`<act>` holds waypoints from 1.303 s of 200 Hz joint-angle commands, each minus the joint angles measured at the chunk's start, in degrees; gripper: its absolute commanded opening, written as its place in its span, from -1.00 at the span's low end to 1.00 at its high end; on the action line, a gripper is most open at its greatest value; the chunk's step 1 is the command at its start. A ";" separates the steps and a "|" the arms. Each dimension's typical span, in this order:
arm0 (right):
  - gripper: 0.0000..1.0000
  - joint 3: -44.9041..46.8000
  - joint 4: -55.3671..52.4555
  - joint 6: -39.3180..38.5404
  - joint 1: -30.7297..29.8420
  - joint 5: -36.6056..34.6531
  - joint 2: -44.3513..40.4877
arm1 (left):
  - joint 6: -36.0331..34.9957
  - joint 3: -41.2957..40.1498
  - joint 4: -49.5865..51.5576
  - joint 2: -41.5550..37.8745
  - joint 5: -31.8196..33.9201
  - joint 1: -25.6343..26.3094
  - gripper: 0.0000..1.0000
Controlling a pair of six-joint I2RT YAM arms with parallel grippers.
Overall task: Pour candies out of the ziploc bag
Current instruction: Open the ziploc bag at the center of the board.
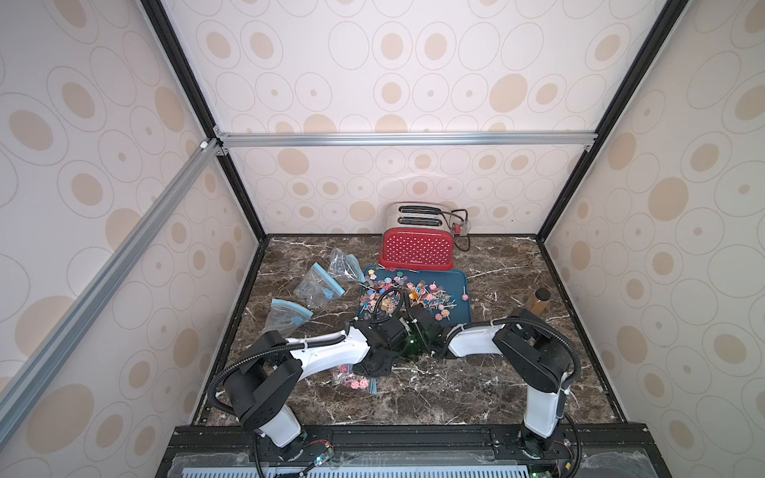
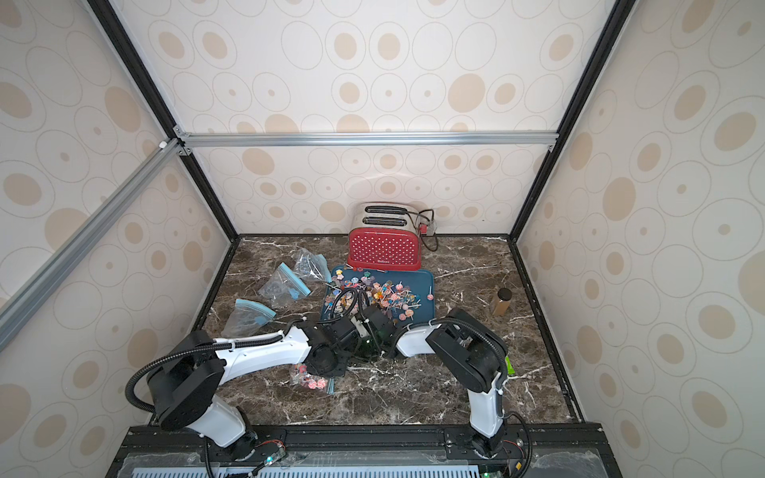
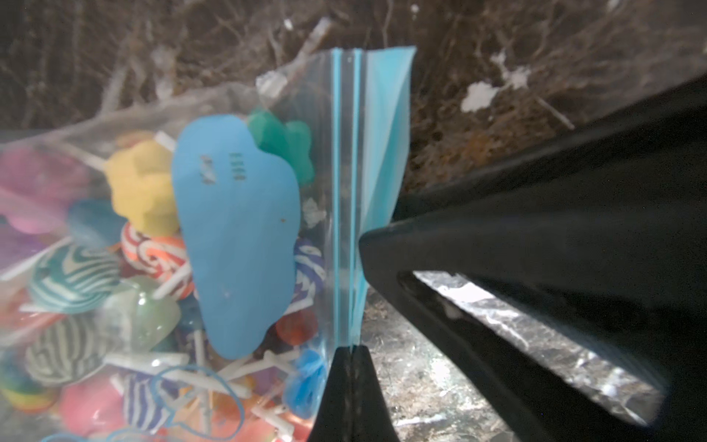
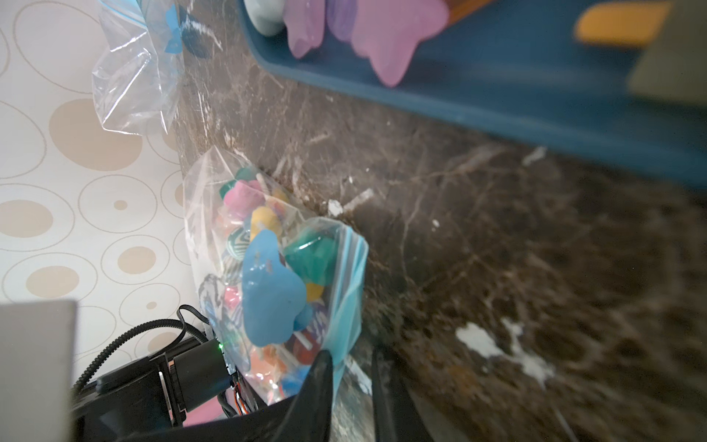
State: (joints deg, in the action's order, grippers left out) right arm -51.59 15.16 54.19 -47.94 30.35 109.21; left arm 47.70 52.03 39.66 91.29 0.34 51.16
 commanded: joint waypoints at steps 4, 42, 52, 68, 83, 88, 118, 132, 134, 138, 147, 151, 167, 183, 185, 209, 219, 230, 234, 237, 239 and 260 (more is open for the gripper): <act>-0.62 0.26 -5.36 0.56 -1.53 -2.32 3.02 | -0.63 0.44 0.77 -1.22 1.02 0.44 -1.00; -0.67 -0.98 -5.38 0.65 -1.97 -2.14 4.11 | -0.71 0.70 0.76 -1.54 0.83 0.46 -1.00; -0.67 -1.28 -5.28 0.73 -2.11 -2.05 4.43 | -0.85 0.79 0.75 -1.56 0.80 0.44 -1.00; -0.66 -1.74 -5.14 0.74 -2.27 -1.89 4.95 | -0.94 0.88 0.74 -1.55 0.63 0.52 -1.00; -0.66 -1.90 -5.18 0.78 -2.47 -1.91 5.18 | -0.90 0.88 0.77 -1.63 0.54 0.44 -1.00; -0.65 -1.87 -5.22 0.79 -2.43 -1.96 5.18 | -0.97 0.88 0.77 -1.64 0.54 0.42 -1.00; -0.72 -1.60 -5.36 0.74 -2.56 -2.13 5.14 | -0.91 0.88 0.87 -2.07 0.63 0.45 -1.00; -0.74 -1.42 -5.23 0.83 -2.61 -2.11 5.15 | -0.87 1.05 1.02 -2.16 0.80 0.44 -1.00; -0.74 -1.41 -5.18 0.83 -2.64 -2.13 5.14 | -0.86 1.06 1.05 -2.21 0.80 0.44 -1.00; -0.74 -1.28 -5.14 0.87 -2.68 -2.13 5.15 | -0.87 1.13 1.08 -2.25 0.87 0.44 -1.00; -0.74 -1.22 -5.10 0.91 -2.68 -2.14 5.22 | -0.92 1.23 1.04 -2.24 0.89 0.44 -1.00; -0.74 -1.17 -5.06 0.91 -2.70 -2.14 5.23 | -1.00 1.31 1.05 -2.25 0.89 0.44 -1.00; -0.75 -1.28 -4.97 0.91 -2.81 -2.14 5.23 | -0.95 1.65 0.86 -2.10 0.64 0.44 -1.00; -0.77 -1.36 -5.04 0.91 -2.84 -2.14 5.23 | -0.91 1.63 0.02 -2.16 -0.58 0.44 -1.00; -0.77 -1.37 -5.05 0.91 -2.85 -2.14 5.23 | -0.94 1.59 -0.19 -2.21 -0.75 0.44 -1.00; -0.82 -1.41 -4.98 0.91 -2.81 -2.19 5.31 | -1.02 1.06 -2.05 -2.67 -3.38 0.48 -1.00; -0.83 -1.40 -5.00 0.91 -2.80 -2.17 5.31 | -1.19 0.84 -2.65 -2.78 -4.14 0.47 -1.00; -0.85 -1.40 -4.93 0.91 -2.83 -2.19 5.31 | -1.30 0.66 -2.92 -2.87 -4.64 0.46 -0.96; -0.86 -1.27 -4.89 0.91 -2.85 -2.22 5.31 | -1.32 0.62 -2.92 -2.87 -4.79 0.44 -0.94; -0.87 -1.30 -4.91 0.91 -2.86 -2.18 5.31 | -1.33 0.54 -2.92 -2.87 -5.00 0.44 -0.93; -0.87 -1.31 -4.88 0.91 -2.84 -2.19 5.31 | -1.31 0.49 -2.97 -2.87 -5.11 0.44 -0.92; -0.91 -1.32 -4.78 0.84 -2.91 -2.13 5.31 | -1.24 0.01 -6.21 -2.57 -6.37 0.48 -0.81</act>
State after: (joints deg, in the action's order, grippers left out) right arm -53.78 14.87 54.04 -48.80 30.94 111.53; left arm 47.68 51.57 41.06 89.36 -1.76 50.85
